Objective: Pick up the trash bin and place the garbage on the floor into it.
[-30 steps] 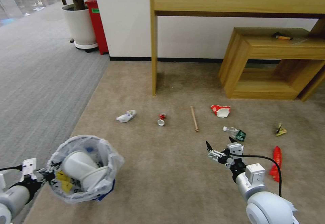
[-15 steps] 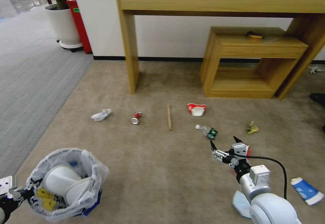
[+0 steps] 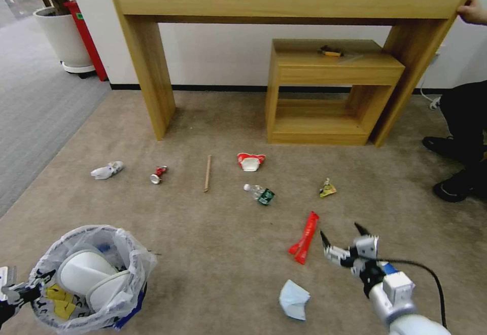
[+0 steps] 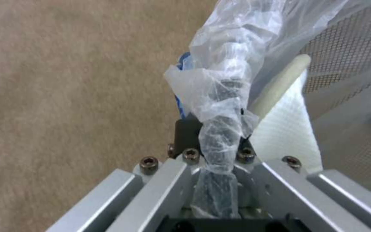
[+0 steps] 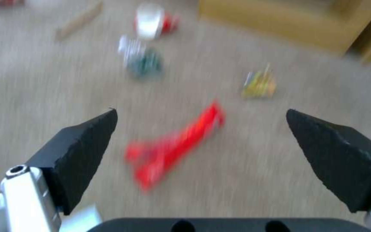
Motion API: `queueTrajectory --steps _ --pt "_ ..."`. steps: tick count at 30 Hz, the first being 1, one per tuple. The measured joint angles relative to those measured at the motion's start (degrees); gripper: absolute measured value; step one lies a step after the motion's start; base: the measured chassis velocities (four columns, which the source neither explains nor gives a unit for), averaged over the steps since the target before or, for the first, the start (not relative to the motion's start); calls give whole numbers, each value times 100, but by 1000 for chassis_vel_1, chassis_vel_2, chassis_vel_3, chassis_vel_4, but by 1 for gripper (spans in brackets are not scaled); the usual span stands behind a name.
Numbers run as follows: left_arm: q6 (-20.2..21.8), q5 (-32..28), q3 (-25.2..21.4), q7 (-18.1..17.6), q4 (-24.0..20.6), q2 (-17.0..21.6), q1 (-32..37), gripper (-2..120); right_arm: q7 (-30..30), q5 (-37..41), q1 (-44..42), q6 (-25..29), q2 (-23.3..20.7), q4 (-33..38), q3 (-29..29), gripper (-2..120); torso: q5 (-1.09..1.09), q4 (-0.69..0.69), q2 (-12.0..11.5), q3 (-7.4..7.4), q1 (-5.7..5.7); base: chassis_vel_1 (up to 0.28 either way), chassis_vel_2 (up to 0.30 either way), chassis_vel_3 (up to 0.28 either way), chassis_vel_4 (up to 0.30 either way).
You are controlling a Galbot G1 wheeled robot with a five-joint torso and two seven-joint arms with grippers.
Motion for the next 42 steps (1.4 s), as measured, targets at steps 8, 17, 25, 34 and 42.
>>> queueTrajectory --steps 8,17,25,34,42 --pt "-89 4 -239 200 242 65 140 0 -757 -231 312 99 165 -1168 -429 100 2 3 0 -1 0 13 28 -28 -23" --pt "-133 1 -405 357 389 64 240 0 -872 -232 930 -128 223 -1931 -956 100 1 1 0 -1 0 0 0 0 0" --pt "-126 -56 -534 358 318 34 273 0 -890 -228 1695 -308 413 -2768 -1525 95 2 2 0 0 0 0 0 0 0" --pt "-100 -60 -557 339 239 6 273 0 -888 -248 1807 -357 381 -2969 -1658 68 2 1 0 0 0 0 0 0 0" --pt "-61 -68 -568 326 171 3 223 0 -792 -364 1813 -316 425 -3024 -1679 38 2 2 0 0 0 0 0 0 0"
